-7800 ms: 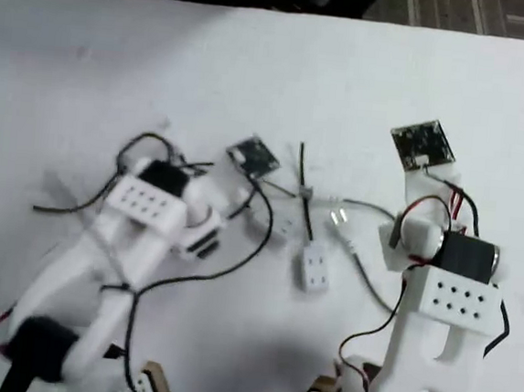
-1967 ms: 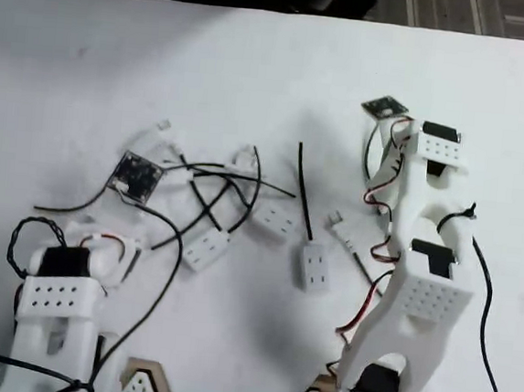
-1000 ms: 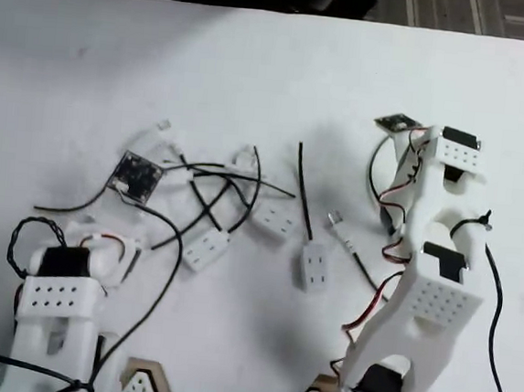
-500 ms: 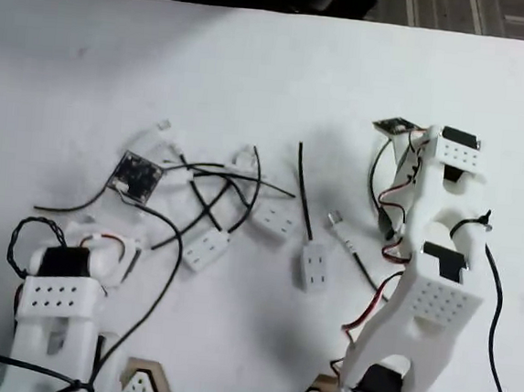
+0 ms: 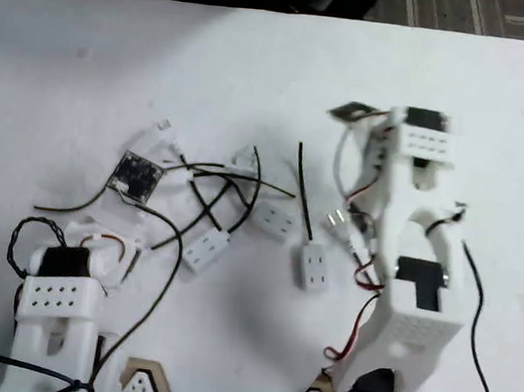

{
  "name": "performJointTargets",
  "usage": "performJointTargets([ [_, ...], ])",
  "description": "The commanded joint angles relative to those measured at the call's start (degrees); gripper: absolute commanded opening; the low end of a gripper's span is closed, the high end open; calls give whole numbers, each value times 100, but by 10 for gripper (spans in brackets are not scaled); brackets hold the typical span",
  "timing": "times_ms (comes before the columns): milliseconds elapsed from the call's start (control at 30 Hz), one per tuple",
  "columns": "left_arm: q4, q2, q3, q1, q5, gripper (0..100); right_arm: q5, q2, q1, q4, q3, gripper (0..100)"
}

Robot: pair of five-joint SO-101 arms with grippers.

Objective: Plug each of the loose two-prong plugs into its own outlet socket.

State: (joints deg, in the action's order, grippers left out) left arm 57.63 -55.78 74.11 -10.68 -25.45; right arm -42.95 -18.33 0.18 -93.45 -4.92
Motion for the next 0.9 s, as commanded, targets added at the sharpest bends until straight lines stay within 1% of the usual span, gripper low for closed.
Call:
performJointTargets([
  [0, -79, -127, 0, -22, -62, 72, 26, 321, -453, 435, 158, 17],
  [167, -79, -127, 0, -22, -62, 72, 615, 312, -927, 1226, 422, 17],
  [400, -79, -127, 9, -22, -62, 72, 651, 312, -1499, 1235, 905, 18],
  [500, -79, -127, 9, -22, -62, 72, 651, 312, -1560, 1235, 1002, 21],
  [667, -79, -127, 9, -22, -62, 72, 651, 251, -1534, 1024, 1002, 85],
  [867, -79, -127, 9, -22, -62, 72, 651, -321, -1525, 840, 870, 80],
])
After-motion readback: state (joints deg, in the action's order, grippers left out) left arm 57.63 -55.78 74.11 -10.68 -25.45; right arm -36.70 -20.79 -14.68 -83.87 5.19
